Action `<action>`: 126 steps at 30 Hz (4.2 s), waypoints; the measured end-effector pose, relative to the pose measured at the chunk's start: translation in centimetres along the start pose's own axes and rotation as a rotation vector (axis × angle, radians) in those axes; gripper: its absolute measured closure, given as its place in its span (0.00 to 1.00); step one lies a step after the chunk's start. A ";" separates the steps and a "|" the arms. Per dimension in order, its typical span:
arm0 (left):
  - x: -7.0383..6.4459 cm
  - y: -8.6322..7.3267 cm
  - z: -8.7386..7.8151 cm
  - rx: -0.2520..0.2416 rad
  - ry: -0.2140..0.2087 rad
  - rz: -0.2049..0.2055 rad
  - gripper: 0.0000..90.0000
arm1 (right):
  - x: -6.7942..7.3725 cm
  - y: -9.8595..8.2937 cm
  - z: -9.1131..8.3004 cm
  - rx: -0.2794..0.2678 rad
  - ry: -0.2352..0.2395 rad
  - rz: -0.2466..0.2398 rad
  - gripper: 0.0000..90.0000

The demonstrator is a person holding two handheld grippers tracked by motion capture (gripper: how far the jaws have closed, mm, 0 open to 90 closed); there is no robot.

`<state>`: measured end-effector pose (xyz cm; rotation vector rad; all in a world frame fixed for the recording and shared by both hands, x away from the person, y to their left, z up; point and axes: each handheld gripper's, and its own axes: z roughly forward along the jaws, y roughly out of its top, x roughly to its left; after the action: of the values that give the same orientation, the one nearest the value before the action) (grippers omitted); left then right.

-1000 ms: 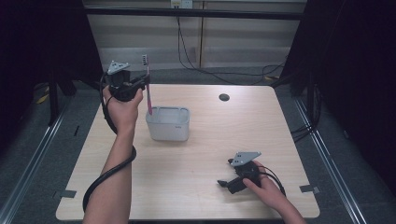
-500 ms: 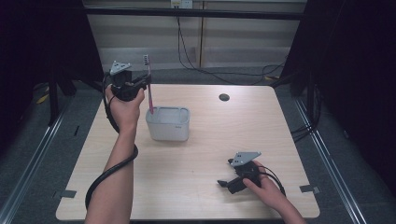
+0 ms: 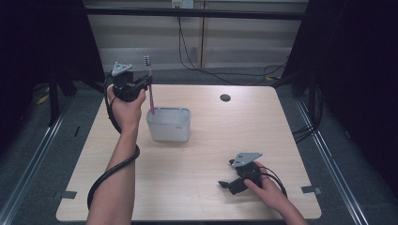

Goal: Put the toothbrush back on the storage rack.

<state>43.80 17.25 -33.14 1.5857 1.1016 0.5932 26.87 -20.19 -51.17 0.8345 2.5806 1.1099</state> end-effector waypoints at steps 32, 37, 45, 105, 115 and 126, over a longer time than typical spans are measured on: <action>0.9 -2.9 1.1 0.029 0.051 0.013 0.88 | 0.0 0.0 0.0 0.003 0.001 0.003 0.09; 0.7 -3.3 1.3 0.030 0.044 0.002 0.88 | 0.0 0.0 0.0 0.003 0.001 0.002 0.09; 0.5 -4.3 1.2 0.037 0.049 0.006 0.88 | 0.0 0.0 0.0 0.004 0.002 0.000 0.09; 0.0 -7.7 -0.6 0.090 0.022 0.039 0.88 | 0.0 0.0 0.0 0.003 -0.001 0.003 0.09; -0.1 -8.0 -0.7 0.102 0.020 0.049 0.88 | 0.0 0.0 0.0 0.003 -0.001 0.003 0.09; -0.2 -8.7 -0.7 0.117 0.016 0.055 0.88 | 0.0 0.0 0.0 0.003 -0.001 0.003 0.09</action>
<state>40.09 17.44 -41.03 1.7192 1.1245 0.5878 26.82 -20.20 -51.16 0.8399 2.5814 1.1063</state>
